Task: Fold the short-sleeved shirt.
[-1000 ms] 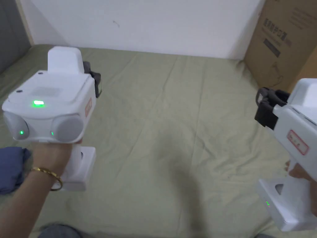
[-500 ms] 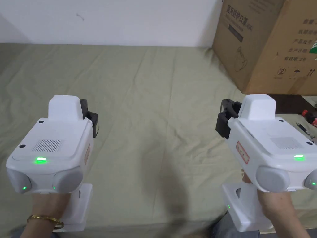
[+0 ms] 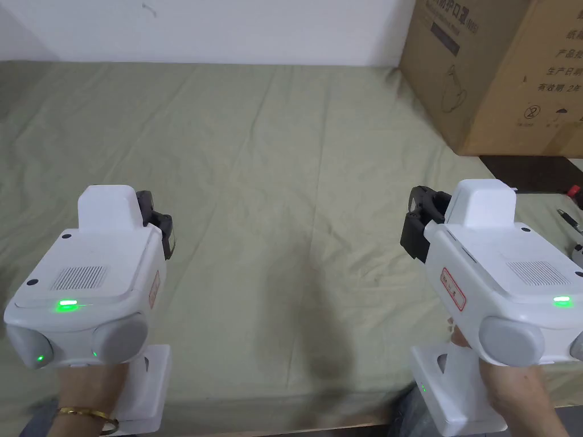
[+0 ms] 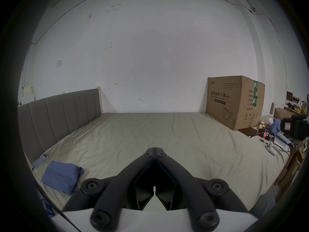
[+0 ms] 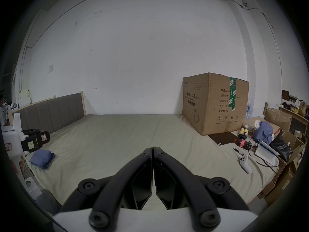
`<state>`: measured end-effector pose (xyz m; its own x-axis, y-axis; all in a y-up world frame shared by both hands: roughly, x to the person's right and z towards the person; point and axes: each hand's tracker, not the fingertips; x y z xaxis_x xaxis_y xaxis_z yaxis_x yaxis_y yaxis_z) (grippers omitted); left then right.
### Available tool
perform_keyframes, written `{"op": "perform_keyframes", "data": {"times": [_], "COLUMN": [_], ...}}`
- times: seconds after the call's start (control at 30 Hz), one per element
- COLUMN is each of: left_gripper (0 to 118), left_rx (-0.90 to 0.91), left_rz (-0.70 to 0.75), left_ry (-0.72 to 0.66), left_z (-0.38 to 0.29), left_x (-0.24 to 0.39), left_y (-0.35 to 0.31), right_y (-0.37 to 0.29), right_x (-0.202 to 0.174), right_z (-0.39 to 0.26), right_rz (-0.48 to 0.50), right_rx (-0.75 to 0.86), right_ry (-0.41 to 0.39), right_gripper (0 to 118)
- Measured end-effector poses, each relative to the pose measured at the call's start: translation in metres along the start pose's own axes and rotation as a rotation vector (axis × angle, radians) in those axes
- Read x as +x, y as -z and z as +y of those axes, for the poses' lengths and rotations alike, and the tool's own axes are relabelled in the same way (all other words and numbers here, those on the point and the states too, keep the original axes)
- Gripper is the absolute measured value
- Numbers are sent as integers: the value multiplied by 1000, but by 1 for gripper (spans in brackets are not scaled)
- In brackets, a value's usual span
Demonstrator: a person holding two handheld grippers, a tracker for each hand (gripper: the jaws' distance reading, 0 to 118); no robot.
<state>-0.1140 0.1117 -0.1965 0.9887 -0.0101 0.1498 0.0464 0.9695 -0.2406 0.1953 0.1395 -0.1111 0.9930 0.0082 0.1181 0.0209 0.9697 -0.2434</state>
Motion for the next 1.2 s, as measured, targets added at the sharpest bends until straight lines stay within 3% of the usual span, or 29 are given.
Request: {"op": "perform_keyframes", "data": {"times": [0.03, 0.1, 0.17, 0.2, 0.23, 0.27, 0.33, 0.4, 0.63, 1.2], "left_gripper": [0, 14, 62, 86, 109, 118, 118, 118, 118, 118], "left_rx": [2, 4, 5, -1, -1, 9, 27, 17, 23, 30], "left_rz": [3, 18, 15, 15, 18, 29, 28, 25, 31, 26], "left_ry": [0, 3, -8, -14, -19, -20, -6, 9, -5, 15], "left_z": [0, 1, 2, 3, 3, 2, 1, 3, 3, 2], "left_x": [0, -2, -4, -5, -5, -4, -5, -4, -4, -1], "left_y": [0, -1, -1, 0, -1, -2, -5, -5, -7, -10], "right_y": [0, -1, -1, -1, -1, 0, -1, -3, -6, -10], "right_x": [0, -2, -3, -3, -3, -3, -4, -7, -11, -10], "right_z": [0, 0, 0, 0, 1, 2, 2, 4, 7, 5], "right_rz": [0, 6, 8, 11, 20, 23, 29, 25, 17, 22], "right_rx": [0, -3, -6, -7, -15, -24, -24, -11, 4, 11], "right_ry": [1, 3, 8, 13, 20, 31, 52, 54, 13, 21], "right_gripper": [0, 0, 13, 31, 62, 83, 109, 118, 118, 118]}}
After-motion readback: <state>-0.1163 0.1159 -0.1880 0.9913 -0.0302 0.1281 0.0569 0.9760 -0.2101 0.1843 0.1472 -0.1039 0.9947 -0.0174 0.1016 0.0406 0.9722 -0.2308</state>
